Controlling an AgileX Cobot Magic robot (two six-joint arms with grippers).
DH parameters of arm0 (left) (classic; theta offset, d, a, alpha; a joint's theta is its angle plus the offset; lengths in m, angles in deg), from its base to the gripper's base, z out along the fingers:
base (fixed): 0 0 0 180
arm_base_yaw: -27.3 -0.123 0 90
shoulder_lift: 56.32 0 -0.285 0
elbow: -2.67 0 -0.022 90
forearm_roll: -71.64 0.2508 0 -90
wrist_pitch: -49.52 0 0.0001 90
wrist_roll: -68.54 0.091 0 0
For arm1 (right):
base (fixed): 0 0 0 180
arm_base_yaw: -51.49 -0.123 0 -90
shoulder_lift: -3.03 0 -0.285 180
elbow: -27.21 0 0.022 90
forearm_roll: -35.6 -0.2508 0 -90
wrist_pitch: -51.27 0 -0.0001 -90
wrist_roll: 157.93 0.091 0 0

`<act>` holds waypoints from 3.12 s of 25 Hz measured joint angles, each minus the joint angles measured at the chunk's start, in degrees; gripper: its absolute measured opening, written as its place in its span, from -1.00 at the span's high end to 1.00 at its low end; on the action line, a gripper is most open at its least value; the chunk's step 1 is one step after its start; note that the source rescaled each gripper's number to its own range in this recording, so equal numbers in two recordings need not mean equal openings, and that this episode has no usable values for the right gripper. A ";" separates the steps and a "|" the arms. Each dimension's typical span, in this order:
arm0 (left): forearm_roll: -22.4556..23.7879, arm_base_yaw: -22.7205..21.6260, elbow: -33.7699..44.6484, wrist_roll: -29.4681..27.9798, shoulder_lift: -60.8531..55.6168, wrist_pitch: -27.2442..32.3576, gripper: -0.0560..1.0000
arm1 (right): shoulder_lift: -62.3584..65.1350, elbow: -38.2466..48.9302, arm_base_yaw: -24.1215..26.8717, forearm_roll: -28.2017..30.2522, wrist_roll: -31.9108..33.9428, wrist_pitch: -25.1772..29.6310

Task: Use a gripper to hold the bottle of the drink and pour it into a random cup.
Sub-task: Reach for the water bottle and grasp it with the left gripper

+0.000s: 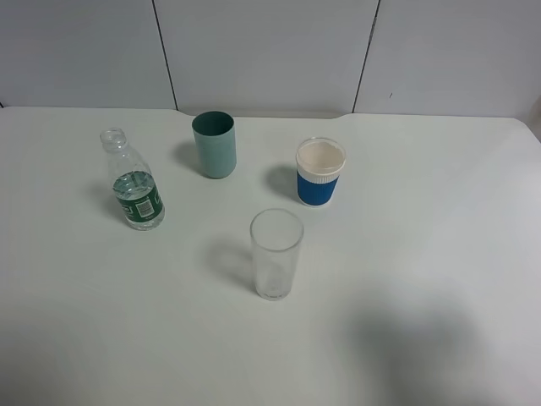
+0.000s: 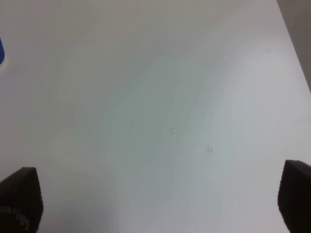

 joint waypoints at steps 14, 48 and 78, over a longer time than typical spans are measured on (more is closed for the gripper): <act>0.00 0.00 0.00 0.00 0.00 0.00 -1.00 | 0.00 0.00 0.00 0.00 0.00 0.00; -1.06 0.00 -3.47 0.13 12.55 -6.49 -1.00 | 0.00 0.00 0.00 0.00 0.00 0.00; 4.05 17.17 -11.55 31.97 47.59 -10.57 -1.00 | 0.00 0.00 0.00 0.00 0.00 0.00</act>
